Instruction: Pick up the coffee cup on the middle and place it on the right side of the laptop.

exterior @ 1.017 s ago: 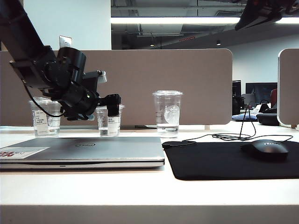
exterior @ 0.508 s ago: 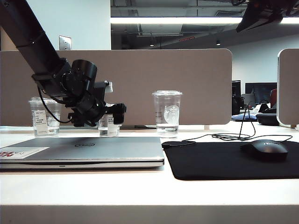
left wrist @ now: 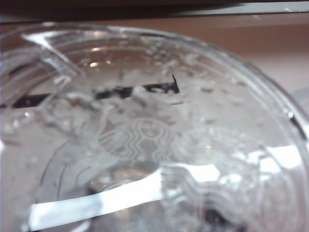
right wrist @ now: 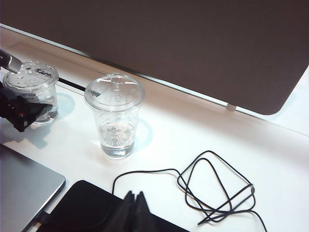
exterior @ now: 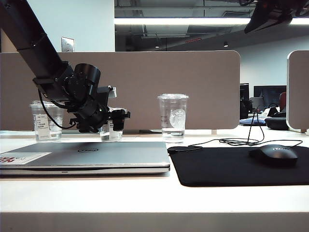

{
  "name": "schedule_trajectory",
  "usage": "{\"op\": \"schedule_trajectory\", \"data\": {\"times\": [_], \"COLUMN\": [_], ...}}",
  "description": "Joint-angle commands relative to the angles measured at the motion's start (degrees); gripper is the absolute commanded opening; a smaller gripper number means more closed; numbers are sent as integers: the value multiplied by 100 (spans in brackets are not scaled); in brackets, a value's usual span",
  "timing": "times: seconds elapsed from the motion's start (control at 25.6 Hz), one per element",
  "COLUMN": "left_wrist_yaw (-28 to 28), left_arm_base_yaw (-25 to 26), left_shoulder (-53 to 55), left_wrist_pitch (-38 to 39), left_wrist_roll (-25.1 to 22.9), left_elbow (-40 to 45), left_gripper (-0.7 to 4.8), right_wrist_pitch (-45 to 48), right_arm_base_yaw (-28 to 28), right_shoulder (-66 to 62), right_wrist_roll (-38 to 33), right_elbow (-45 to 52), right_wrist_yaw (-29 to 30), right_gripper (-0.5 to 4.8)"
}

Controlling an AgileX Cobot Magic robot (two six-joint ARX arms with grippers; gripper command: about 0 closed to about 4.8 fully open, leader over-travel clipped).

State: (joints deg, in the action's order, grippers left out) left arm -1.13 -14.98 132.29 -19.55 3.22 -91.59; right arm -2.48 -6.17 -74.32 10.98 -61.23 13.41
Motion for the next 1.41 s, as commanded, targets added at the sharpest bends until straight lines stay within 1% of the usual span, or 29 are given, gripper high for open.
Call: {"op": "schedule_trajectory", "data": {"times": [0.04, 0.31, 0.47, 0.7, 0.78, 0.86, 0.98, 1.09, 1.17, 1.21, 1.33, 1.37, 1.41], "left_wrist_yaw": [-13, 0, 376, 544, 570, 728, 1187, 1569, 1731, 1882, 2076, 2385, 2505], "left_arm_base_yaw": [-9, -9, -11, -48, -85, -105, -136, -188, -236, -280, -404, -494, -562], "left_shoulder": [-44, -46, -168, -503, -658, -874, -1261, -1639, -1884, -2162, -2568, -2802, -2887], "left_wrist_pitch": [-81, -107, -103, 35, 214, 496, 966, 1261, 1423, 1615, 2002, 2286, 2424], "left_wrist_roll": [-151, -149, -149, -149, -149, -149, -149, -146, -144, -129, -127, -131, -129], "left_elbow": [-46, -46, -48, -52, -55, -55, -55, -52, -52, -52, -52, -52, -52], "left_gripper": [273, 273, 273, 273, 273, 273, 273, 273, 273, 273, 273, 274, 275], "right_wrist_pitch": [61, 55, 57, 61, 63, 72, 125, 146, 146, 142, 142, 136, 133], "right_arm_base_yaw": [2, 2, 2, 2, 2, 2, 2, 2, 2, 2, 2, 2, 2], "right_shoulder": [26, 26, 26, 28, 28, 28, 28, 31, 39, 57, 122, 199, 247], "right_wrist_roll": [7, 7, 7, 4, 4, 4, 4, 4, 4, 4, 4, 4, 4], "right_elbow": [-46, -46, -46, -48, -48, -48, -48, -48, -48, -48, -48, -48, -48], "right_wrist_yaw": [-122, -131, -136, -195, -195, -195, -195, -197, -197, -197, -197, -247, -341], "right_gripper": [-5, -5, -5, -5, -5, -5, -5, -5, -5, -5, -5, -5, -5]}}
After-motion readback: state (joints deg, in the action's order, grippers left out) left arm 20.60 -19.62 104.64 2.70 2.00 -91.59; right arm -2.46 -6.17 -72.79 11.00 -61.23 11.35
